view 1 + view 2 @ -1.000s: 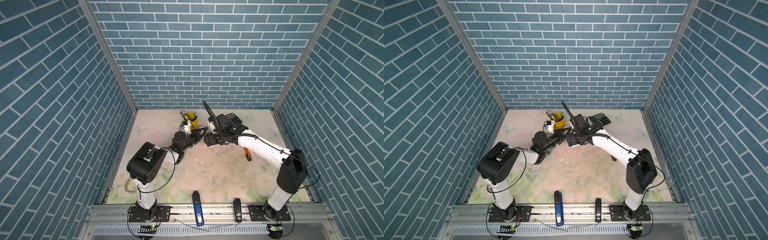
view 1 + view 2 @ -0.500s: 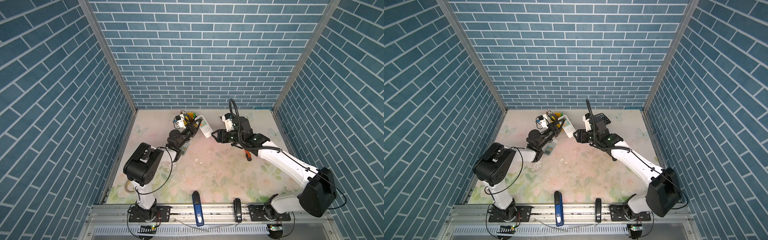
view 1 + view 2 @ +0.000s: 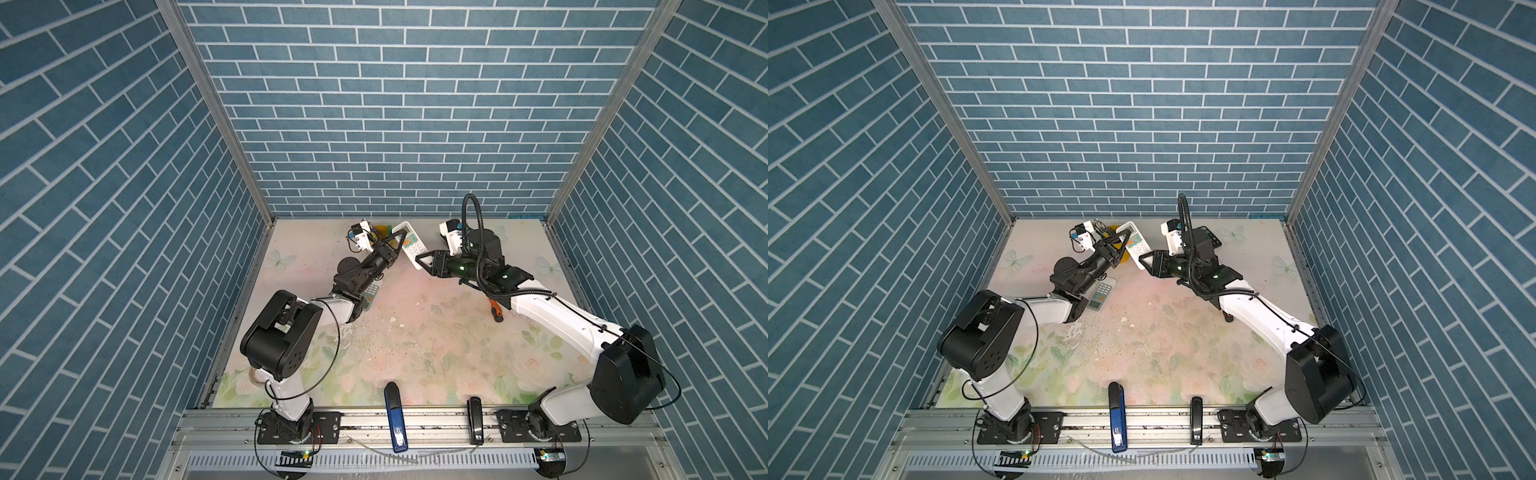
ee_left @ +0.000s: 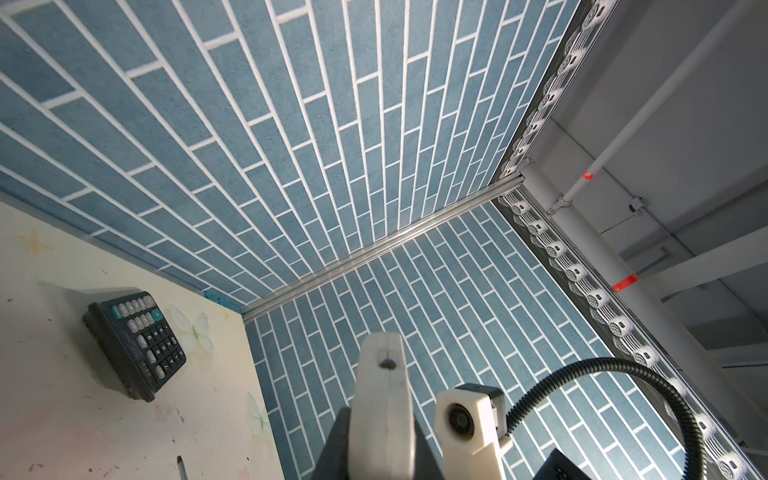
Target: Unload the batteries from the remote control
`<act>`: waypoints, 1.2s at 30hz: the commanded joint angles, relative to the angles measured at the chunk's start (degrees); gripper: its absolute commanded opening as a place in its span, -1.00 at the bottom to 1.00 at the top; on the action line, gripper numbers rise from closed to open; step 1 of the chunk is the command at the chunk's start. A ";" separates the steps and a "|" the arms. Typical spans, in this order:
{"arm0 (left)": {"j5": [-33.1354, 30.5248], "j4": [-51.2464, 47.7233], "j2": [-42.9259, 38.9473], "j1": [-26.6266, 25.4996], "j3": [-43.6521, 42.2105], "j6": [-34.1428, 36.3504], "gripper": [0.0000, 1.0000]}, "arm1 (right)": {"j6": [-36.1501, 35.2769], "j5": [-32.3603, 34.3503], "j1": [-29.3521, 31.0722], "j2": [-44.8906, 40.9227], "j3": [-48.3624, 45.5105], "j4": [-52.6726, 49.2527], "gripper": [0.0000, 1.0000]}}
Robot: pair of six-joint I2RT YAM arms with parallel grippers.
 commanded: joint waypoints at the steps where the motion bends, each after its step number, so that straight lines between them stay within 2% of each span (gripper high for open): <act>1: -0.02 2.27 -0.46 -0.86 1.54 0.01 -1.00 | 1.53 -3.81 -0.34 0.85 -1.56 4.33 -0.11; 10: -0.11 2.27 0.50 -1.49 2.58 0.12 -1.00 | 3.96 -7.96 -1.17 0.65 -3.25 10.58 -0.17; 25: -0.64 2.28 3.31 -1.95 3.81 -0.19 -0.96 | 4.77 -11.70 -2.02 0.48 -3.87 12.64 -0.66; 31: -0.54 2.27 4.06 -1.96 4.26 -0.20 -0.72 | 4.44 -12.08 -2.22 0.08 -3.81 12.32 -0.91; 36: -0.64 2.27 4.45 -1.94 4.26 -0.35 -0.29 | 3.42 -11.73 -2.31 -0.38 -3.49 10.62 -1.00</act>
